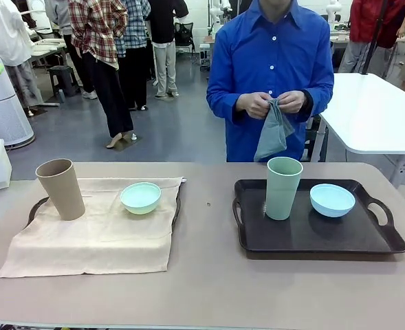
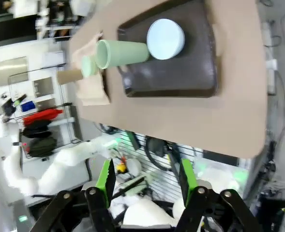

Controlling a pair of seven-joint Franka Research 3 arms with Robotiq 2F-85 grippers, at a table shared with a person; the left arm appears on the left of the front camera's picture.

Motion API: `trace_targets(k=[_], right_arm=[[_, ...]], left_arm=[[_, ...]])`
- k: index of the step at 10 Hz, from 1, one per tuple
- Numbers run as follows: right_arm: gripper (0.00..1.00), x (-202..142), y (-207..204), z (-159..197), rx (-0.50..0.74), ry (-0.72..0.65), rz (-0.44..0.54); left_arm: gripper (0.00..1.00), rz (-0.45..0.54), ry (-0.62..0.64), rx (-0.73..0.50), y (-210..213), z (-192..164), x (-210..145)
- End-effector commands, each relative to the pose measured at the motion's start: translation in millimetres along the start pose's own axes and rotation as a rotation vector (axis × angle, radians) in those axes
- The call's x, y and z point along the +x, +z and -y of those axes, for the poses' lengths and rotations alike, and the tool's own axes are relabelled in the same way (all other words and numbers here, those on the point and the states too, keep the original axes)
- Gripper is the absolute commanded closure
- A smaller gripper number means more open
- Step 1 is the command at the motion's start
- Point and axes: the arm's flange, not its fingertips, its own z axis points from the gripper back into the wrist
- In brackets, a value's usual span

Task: Set up a tray with a mat and arrange the tableware.
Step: Pick up the Picnic Bowl and Reusable plastic cup from the Handle tray in front of the human's position and hold them in the air.

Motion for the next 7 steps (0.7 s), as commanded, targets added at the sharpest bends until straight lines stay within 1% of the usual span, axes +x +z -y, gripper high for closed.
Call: trace_targets(k=[1,2,3,4,5,6,7], right_arm=[[0.30,12,-26,-28,-0.183,-0.010,-0.048],[0.30,15,-39,-43,-0.246,0.029,-0.064],[0.30,19,-55,-54,-0.306,0.059,-0.062],[0.30,24,-74,-63,-0.353,0.083,-0.055],[0.30,32,-99,-69,-0.361,0.122,-0.065],[0.30,37,-119,-75,-0.358,0.178,-0.111],[0.30,42,-134,-78,-0.355,0.196,-0.144]], left_arm=[[0.00,0.007,-0.169,0.200,-40,38,10],[0.00,0.004,-0.296,0.282,-66,60,17],[0.00,0.028,-0.436,0.333,-91,83,21],[0.00,0.000,-0.532,0.322,-114,107,16],[0.00,-0.065,-0.628,0.275,-139,134,8],[0.00,-0.236,-0.616,0.154,-155,155,3],[0.00,-0.364,-0.585,0.059,-171,170,0]])
